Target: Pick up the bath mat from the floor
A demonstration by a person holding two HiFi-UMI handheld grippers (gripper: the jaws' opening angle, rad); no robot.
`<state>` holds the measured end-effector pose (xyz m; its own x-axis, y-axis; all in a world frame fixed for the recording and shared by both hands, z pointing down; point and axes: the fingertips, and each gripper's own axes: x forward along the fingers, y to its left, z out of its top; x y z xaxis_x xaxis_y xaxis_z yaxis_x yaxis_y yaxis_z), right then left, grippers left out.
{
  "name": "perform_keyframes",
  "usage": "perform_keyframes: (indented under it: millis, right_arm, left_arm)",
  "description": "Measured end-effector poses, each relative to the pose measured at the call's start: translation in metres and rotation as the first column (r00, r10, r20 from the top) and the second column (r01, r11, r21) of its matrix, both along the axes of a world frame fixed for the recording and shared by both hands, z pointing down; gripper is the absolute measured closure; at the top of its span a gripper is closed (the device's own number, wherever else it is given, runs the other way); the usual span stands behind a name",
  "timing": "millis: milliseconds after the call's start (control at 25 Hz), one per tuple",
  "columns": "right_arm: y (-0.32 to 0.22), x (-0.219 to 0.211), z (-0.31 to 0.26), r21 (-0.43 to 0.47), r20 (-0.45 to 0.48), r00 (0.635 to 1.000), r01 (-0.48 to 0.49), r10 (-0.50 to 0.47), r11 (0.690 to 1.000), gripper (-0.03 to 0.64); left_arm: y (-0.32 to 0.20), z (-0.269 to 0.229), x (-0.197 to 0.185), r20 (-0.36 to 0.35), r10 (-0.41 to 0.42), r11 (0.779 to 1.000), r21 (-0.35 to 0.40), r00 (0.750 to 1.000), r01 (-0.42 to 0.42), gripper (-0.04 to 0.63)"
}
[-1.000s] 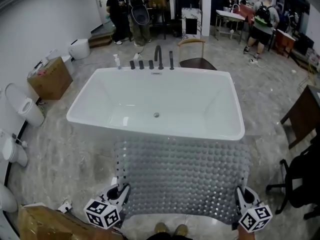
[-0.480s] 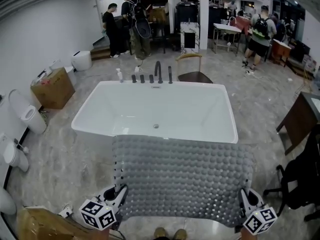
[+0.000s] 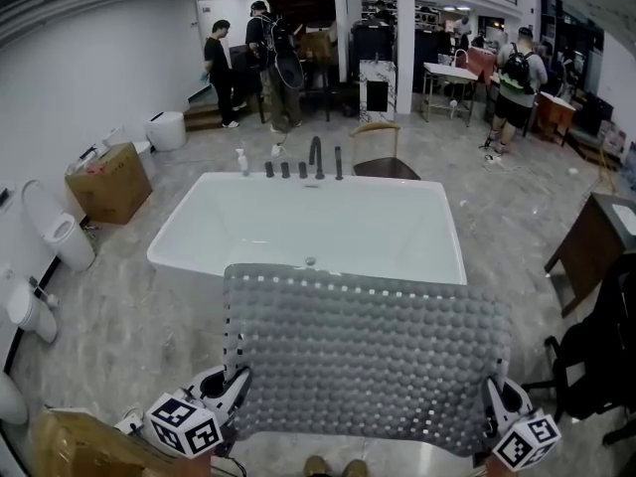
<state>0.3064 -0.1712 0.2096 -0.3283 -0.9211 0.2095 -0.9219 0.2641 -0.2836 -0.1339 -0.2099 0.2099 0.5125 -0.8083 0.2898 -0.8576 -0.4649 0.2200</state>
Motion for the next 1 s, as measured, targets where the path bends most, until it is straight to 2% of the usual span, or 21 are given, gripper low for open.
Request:
perform_keyframes:
  millis: [360,1000]
  right_arm:
    - [0.013,-0.005,-0.022,0.047,0.007,1.000,0.028,-0.029,0.998,0.572]
    - [0.018,-0.013,-0.031,0.060,-0.017,1.000,0.017,-0.016,0.998,0.572]
  left_arm:
    - [0.016,-0.024,-0.005,0.008,-0.005,1.000,0.029,1.000,0.005,0.551]
    - [0.015,-0.021,-0.017,-0.005,0.010,0.999,0.042,1.000,-0.010,0.551]
